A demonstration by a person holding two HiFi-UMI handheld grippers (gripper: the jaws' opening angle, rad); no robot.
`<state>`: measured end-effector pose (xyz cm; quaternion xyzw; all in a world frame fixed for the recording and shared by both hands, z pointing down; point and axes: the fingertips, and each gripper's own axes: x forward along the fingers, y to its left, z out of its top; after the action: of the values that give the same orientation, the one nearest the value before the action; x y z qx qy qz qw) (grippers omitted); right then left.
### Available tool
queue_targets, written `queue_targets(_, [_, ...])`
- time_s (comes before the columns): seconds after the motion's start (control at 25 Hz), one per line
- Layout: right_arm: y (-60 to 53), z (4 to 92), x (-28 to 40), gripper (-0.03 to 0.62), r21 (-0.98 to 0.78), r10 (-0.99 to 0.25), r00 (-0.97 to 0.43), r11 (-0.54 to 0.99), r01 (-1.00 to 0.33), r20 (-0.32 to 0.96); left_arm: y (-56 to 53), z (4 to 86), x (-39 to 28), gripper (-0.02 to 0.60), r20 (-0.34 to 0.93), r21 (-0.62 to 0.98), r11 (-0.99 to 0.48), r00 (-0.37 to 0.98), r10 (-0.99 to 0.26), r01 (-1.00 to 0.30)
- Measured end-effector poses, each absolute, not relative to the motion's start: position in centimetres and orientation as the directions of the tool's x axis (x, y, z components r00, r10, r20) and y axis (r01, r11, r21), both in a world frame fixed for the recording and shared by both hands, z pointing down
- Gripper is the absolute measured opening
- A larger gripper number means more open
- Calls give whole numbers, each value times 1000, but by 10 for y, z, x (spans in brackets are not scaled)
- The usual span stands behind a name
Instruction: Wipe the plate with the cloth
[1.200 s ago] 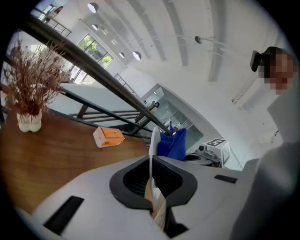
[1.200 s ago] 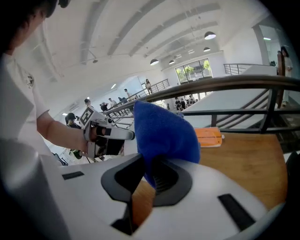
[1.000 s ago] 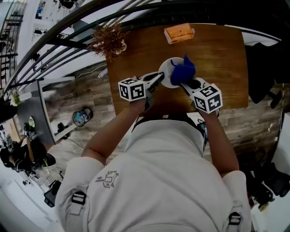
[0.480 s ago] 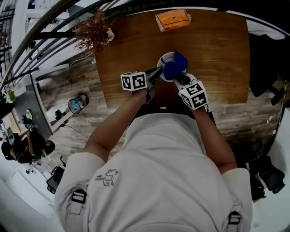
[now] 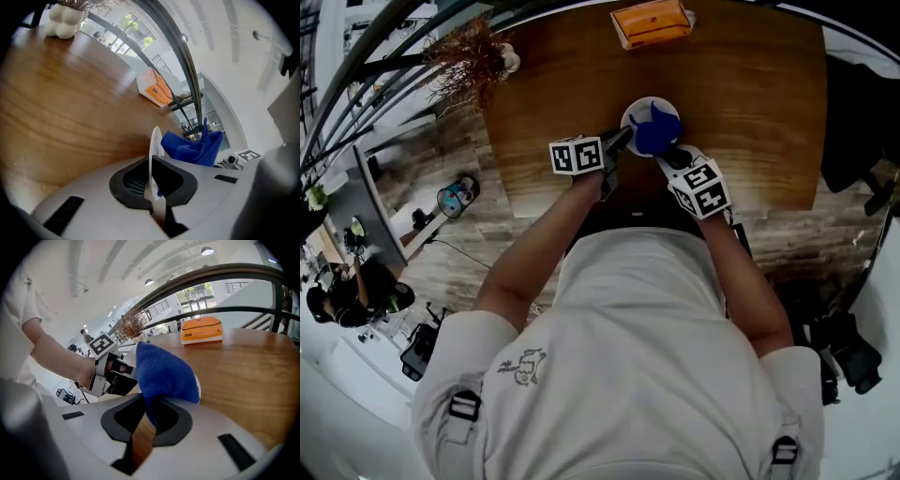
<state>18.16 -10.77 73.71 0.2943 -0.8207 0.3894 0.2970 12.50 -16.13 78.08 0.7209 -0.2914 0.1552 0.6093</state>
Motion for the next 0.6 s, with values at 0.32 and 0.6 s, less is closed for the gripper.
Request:
queue_targets(0.32, [-109, 736, 190, 46, -501, -239, -675, 511, -698, 698, -166, 794, 127, 23, 633, 734, -122, 738, -234, -668])
queue_targets(0.6, [-107, 732, 190, 46, -515, -240, -686, 505, -692, 687, -166, 800, 122, 67, 752, 573, -276, 629, -197, -772])
